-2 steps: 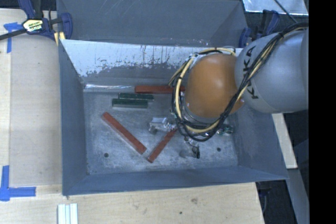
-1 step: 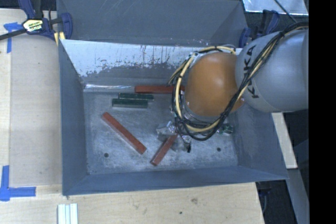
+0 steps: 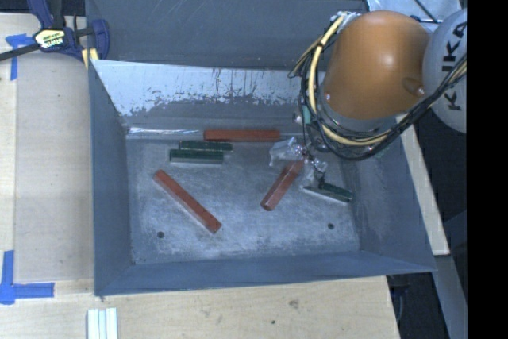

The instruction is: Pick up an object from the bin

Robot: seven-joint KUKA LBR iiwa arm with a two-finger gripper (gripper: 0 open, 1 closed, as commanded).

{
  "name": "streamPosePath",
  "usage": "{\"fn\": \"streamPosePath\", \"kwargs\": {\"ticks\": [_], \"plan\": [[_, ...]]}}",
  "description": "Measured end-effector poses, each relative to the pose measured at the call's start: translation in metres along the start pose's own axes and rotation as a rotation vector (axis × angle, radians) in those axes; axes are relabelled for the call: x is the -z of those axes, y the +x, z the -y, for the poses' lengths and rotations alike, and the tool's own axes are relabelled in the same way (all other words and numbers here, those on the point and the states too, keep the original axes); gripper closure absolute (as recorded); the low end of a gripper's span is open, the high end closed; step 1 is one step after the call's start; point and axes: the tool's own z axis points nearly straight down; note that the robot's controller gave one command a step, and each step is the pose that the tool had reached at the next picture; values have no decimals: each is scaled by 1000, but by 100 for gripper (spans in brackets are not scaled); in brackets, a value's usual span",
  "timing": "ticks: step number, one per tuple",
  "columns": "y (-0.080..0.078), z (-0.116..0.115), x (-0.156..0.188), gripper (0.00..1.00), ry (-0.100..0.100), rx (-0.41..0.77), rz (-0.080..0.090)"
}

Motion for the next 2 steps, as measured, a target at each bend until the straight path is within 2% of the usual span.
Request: {"fn": "streamPosePath", "kwargs": {"ticks": [1, 2], "plan": [[-36, 11, 120, 100, 0, -77, 2], [-39, 26, 120, 100, -4, -207, -3]]}}
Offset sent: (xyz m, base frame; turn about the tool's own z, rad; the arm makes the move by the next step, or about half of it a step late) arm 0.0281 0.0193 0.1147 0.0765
